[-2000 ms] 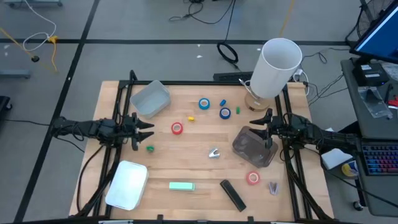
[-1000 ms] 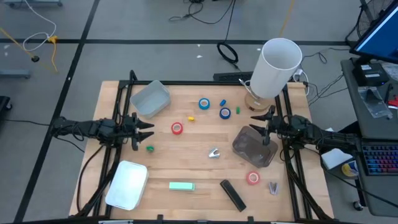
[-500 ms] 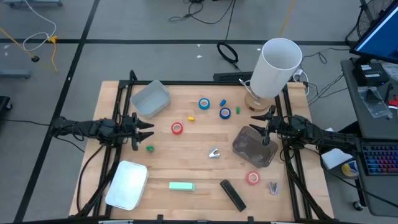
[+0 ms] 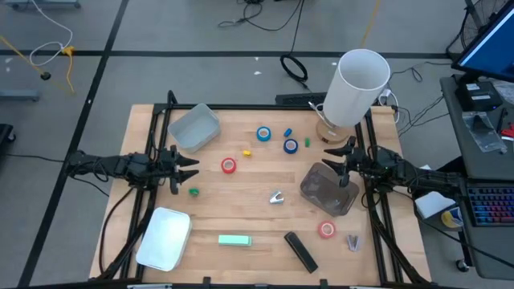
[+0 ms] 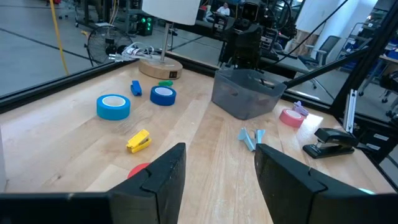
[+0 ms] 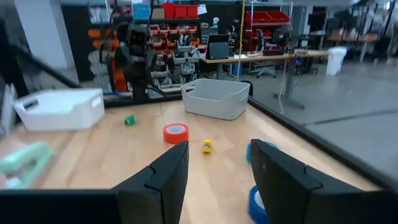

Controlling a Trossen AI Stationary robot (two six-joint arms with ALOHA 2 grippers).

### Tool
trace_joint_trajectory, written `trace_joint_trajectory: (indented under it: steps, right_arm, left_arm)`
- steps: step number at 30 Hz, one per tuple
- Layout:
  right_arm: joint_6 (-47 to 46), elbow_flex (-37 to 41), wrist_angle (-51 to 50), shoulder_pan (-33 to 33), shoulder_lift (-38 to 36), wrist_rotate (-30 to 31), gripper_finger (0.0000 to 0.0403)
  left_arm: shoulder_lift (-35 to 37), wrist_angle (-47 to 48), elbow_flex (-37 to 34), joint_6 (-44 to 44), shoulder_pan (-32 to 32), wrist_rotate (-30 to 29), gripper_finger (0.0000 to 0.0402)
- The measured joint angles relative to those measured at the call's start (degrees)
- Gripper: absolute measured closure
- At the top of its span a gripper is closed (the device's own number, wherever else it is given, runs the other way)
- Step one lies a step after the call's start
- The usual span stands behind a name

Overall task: Pick and place Stapler, Stapler remover, tape
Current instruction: Put the black light green stapler into the gray bin

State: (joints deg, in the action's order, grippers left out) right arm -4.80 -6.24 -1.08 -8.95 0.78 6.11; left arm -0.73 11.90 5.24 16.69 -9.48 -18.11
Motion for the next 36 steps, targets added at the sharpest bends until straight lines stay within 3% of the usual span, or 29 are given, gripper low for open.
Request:
trace_joint_trajectory:
  steps: [7, 11, 18, 24, 30, 36]
  right_arm:
    - [-10.7, 0.0, 0.3, 0.0, 0.0, -0.1, 0.0236]
    - [-11.5, 0.0, 0.3, 0.0, 0.0, -0.1, 0.0236]
    - [-11.5, 0.0, -0.1, 0.0, 0.0, -0.1, 0.0236]
    - [-9.5, -0.1, -0.1, 0.0, 0.0, 0.1, 0.0236]
    - [-9.5, -0.1, -0.1, 0.0, 0.0, 0.1, 0.0236]
    - [-9.5, -0.1, -0.1, 0.0, 0.0, 0.1, 0.0236]
  left_arm:
    - [0.0, 0.0, 0.0, 0.0, 0.0, 0.0, 0.0211]
    - [0.0, -0.5, 0.0, 0.0, 0.0, -0.7, 0.0211]
    - [0.0, -9.8, 0.0, 1.5, 0.0, -3.3, 0.0210]
    - [-1.1, -11.5, 0.6, 1.9, 0.0, 3.3, 0.0211]
    - [-11.0, -8.8, 5.2, 3.4, 0.0, 6.3, 0.0211]
    - [-27.4, 2.5, 17.5, 4.4, 0.0, 11.8, 0.0210]
